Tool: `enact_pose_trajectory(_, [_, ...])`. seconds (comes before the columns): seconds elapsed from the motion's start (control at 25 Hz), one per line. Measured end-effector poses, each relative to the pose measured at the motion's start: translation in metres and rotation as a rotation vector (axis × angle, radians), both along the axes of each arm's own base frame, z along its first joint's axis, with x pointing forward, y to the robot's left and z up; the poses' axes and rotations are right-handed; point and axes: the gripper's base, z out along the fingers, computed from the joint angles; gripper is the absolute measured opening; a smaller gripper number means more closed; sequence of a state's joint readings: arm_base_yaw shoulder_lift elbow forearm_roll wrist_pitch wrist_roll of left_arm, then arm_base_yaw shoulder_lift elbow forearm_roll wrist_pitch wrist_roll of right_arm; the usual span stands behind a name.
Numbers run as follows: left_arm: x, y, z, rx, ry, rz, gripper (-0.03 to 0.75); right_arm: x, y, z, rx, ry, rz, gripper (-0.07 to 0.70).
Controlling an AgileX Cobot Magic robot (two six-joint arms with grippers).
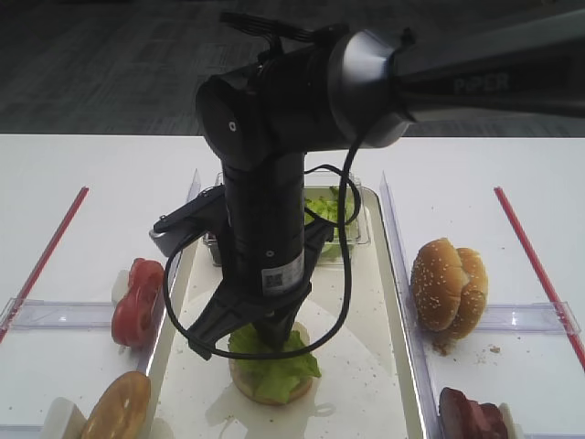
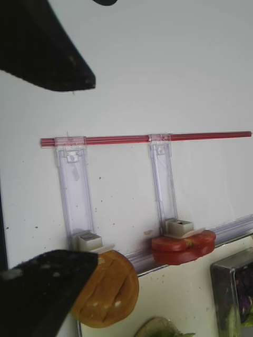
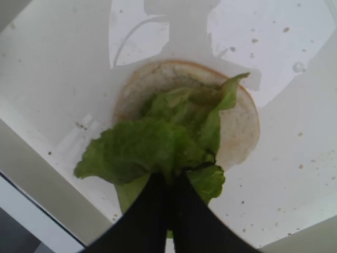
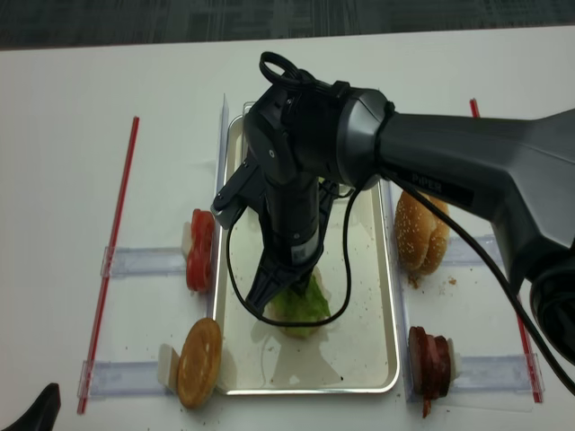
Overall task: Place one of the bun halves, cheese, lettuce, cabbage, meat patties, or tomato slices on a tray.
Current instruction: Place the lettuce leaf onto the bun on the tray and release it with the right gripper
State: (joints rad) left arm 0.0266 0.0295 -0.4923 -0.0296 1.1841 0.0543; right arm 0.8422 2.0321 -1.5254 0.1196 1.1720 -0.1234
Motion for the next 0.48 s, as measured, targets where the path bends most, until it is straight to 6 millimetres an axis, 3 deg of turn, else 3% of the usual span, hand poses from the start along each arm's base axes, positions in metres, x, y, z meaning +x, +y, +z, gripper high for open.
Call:
enact_pose_trajectory(0.16, [0.0000, 0.0000, 0.0000, 0.000, 0.000, 0.000, 0.565, -0.0003, 0.0002, 0.0000, 0.002, 0.003, 0.001, 0.073])
enact_pose_trajectory(0.48, [0.0000, 0.0000, 0.0000, 0.000, 0.000, 0.000, 0.565, 0.0007, -0.0004, -0.0001, -0.003, -0.008, 0.006, 0.208])
